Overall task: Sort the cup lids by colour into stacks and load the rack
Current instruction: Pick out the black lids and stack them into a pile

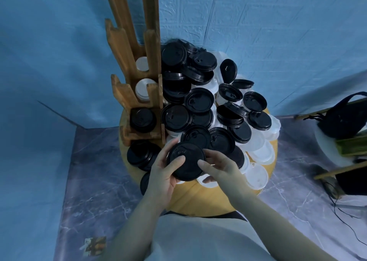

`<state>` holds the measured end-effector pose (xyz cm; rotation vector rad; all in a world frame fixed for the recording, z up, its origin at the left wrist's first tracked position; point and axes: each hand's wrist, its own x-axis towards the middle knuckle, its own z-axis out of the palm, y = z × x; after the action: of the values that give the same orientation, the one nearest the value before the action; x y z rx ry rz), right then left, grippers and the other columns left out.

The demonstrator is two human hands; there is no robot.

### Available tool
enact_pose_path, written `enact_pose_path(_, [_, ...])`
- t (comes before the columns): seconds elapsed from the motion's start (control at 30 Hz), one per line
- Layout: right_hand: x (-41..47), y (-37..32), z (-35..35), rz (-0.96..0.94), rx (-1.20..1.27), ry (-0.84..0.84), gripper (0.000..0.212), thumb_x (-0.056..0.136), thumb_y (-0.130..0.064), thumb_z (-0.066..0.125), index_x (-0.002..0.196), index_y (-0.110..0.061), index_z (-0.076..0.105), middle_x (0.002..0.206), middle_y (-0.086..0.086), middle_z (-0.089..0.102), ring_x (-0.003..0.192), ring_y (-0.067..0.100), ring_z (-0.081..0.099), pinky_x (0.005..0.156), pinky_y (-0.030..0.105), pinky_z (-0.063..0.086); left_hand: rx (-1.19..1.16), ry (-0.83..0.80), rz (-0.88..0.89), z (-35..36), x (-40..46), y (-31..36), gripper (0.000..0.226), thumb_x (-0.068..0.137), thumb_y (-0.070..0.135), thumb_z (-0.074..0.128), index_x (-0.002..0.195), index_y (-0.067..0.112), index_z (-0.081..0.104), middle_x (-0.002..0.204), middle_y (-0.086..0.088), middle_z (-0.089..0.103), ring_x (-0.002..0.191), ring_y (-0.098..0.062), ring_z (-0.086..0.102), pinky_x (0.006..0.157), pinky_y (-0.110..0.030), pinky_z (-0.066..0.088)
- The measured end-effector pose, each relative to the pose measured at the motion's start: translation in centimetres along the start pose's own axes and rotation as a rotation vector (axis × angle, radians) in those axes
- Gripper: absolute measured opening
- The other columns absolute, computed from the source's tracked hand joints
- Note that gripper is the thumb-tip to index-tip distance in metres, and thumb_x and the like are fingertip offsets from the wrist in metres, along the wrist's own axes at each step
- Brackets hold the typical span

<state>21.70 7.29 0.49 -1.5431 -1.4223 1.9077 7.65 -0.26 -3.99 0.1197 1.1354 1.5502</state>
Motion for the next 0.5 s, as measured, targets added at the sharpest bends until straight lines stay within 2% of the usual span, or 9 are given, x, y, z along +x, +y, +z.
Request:
enact_pose_path(0.1, [0.5,0.6,0.3,-0.003,-0.005,-0.024,0.037,0.085,-0.013,0.073,0.120,-0.011,0.061,0.089,0.013,0.069,0.071,0.014,0.065,0.061,0.023,0.051,-0.031,0.044,-0.014,-0.8,-0.3,-0.4,0.047,0.078,0.005,0.072,0.123,0.019,0.067,0.124,-0.012,0.068,0.114,-0.031,0.066,0.080,-0.038,0.060])
enact_pose_path(0.2, [1.4,1.5,0.4,-0.099,-0.237,-0.086,0.037,0.085,-0.027,0.073,0.118,-0.015,0.062,0.090,0.005,0.070,0.079,0.010,0.065,0.066,0.020,0.050,-0.055,0.111,-0.012,-1.4,-0.6,-0.4,0.047,0.074,0.007,0.069,0.119,0.018,0.068,0.119,-0.011,0.071,0.108,-0.029,0.069,0.077,-0.037,0.061])
enact_pose_path(0.27, [2.4,1.8,-0.2,-0.352,-0.543,-0.024,0.043,0.083,-0.044,0.069,0.117,-0.020,0.063,0.098,-0.004,0.067,0.092,0.007,0.058,0.075,0.017,0.045,-0.046,0.157,0.011,-1.9,-0.7,-0.1,0.047,0.072,0.008,0.070,0.118,0.021,0.069,0.119,-0.009,0.071,0.107,-0.027,0.069,0.074,-0.035,0.060])
enact_pose_path(0.3, [3.2,2.0,-0.8,-0.536,-0.725,0.035,0.046,0.082,-0.049,0.067,0.118,-0.019,0.064,0.103,-0.005,0.065,0.098,0.010,0.055,0.081,0.021,0.044,-0.044,0.186,0.021,-2.1,-0.7,0.0,0.047,0.072,0.009,0.070,0.117,0.022,0.069,0.122,-0.009,0.069,0.109,-0.027,0.068,0.072,-0.033,0.060])
enact_pose_path(0.37, [4.8,2.1,-1.9,-0.849,-1.074,0.126,0.048,0.076,-0.040,0.077,0.117,-0.017,0.065,0.112,0.001,0.062,0.110,0.021,0.047,0.087,0.036,0.045,-0.050,0.235,0.034,-2.8,-0.5,0.3,0.048,0.072,0.011,0.072,0.118,0.025,0.068,0.128,-0.010,0.065,0.113,-0.028,0.065,0.071,-0.033,0.060])
enact_pose_path(0.43, [6.3,2.0,-2.5,-0.938,-1.286,0.143,0.052,0.065,-0.025,0.087,0.112,-0.019,0.068,0.119,0.007,0.061,0.121,0.028,0.042,0.091,0.047,0.043,-0.059,0.252,0.040,-3.3,-0.4,0.4,0.051,0.073,0.009,0.079,0.120,0.026,0.067,0.132,-0.010,0.063,0.115,-0.028,0.064,0.071,-0.033,0.060])
enact_pose_path(0.5, [7.4,2.1,-2.7,-0.955,-1.350,0.144,0.040,0.062,-0.017,0.089,0.099,-0.020,0.072,0.119,0.009,0.062,0.125,0.031,0.041,0.094,0.048,0.038,-0.072,0.254,0.045,-3.5,-0.4,0.3,0.048,0.074,0.015,0.076,0.120,0.027,0.067,0.132,-0.010,0.063,0.116,-0.028,0.064,0.072,-0.034,0.060])
